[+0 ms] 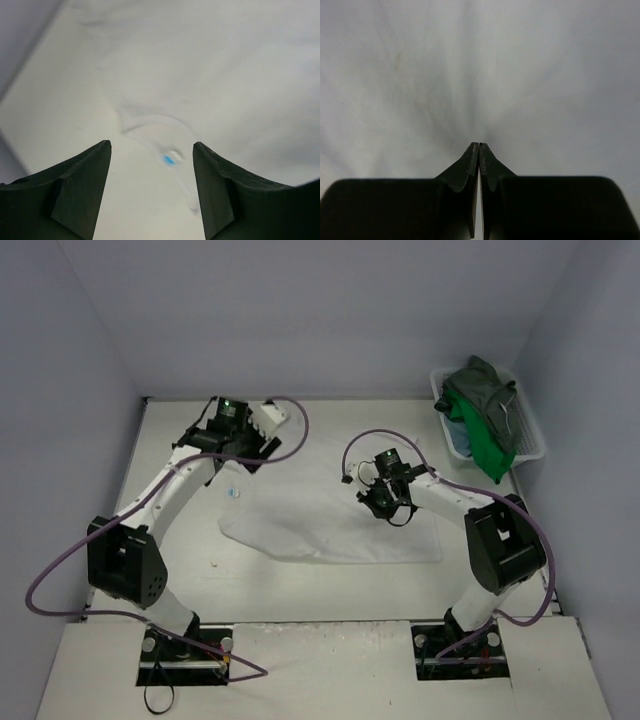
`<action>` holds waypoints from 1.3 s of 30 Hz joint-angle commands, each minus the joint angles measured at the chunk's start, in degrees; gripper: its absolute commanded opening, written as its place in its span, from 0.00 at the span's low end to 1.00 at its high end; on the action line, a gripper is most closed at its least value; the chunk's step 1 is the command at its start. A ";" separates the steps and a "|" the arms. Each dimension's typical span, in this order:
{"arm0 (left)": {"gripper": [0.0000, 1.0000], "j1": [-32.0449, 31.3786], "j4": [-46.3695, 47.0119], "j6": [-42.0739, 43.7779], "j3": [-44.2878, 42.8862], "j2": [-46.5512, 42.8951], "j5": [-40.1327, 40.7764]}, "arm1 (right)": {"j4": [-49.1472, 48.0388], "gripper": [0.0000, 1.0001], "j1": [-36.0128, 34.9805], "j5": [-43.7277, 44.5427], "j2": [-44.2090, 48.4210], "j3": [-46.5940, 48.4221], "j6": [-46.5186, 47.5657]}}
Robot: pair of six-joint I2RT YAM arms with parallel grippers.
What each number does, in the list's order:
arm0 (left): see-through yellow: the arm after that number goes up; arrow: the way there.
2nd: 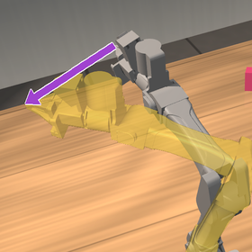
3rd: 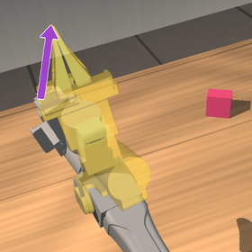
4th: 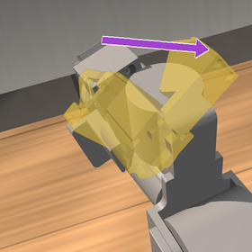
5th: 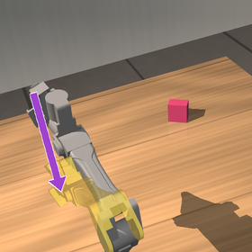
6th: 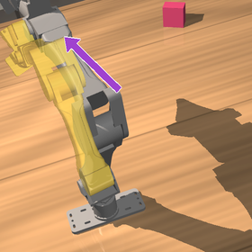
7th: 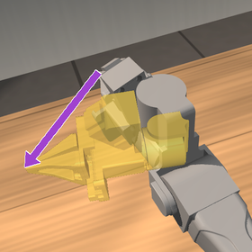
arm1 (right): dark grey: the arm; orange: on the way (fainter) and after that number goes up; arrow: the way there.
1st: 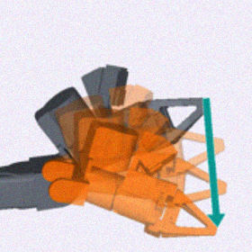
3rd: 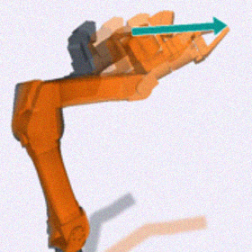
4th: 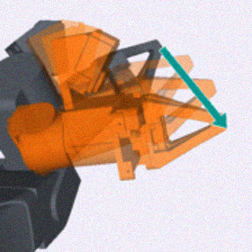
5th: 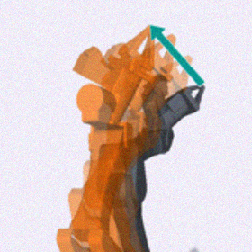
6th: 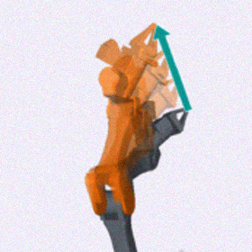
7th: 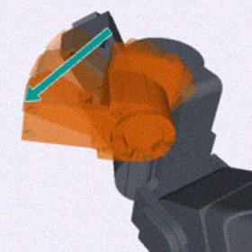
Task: Fold and stack the t-shirts
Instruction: Flatten the tshirt out
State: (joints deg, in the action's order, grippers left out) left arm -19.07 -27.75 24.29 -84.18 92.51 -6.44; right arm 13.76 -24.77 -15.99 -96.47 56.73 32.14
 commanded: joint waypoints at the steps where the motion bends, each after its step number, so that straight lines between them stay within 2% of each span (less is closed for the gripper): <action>1: 0.61 -4.12 -10.47 1.63 6.29 -5.75 -16.74 | 0.83 0.00 0.43 1.31 4.18 0.75 0.29; 3: 0.61 -5.79 -11.45 2.25 11.90 -9.25 -19.30 | 0.92 0.00 0.60 1.31 4.18 0.84 0.38; 7: 0.61 -11.06 -10.75 3.30 19.75 -14.02 -18.88 | 1.18 0.00 0.52 1.48 4.18 1.37 0.12; 14: 0.61 -13.10 -9.34 3.48 29.94 -19.47 -20.54 | 2.41 0.00 0.52 2.28 4.62 2.16 0.12; 18: 0.61 -13.71 -6.36 3.65 34.60 -21.23 -17.93 | 2.50 0.00 0.60 1.93 4.53 2.16 0.03; 31: 0.59 -14.86 12.97 5.15 40.85 -14.38 -6.22 | 3.73 0.00 0.52 1.31 5.50 2.42 0.20; 35: 0.55 -14.86 16.40 5.41 41.20 -10.43 -5.43 | 4.26 0.00 0.43 1.31 6.46 1.90 0.29; 39: 0.46 -15.29 16.67 5.06 40.85 -8.23 -6.39 | 4.43 0.00 0.43 1.22 7.43 1.46 0.47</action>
State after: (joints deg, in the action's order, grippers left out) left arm -33.76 -14.44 28.53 -42.61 83.55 -13.08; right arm 17.08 -24.67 -14.39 -92.60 56.82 32.16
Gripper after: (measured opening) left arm 0.471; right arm 0.001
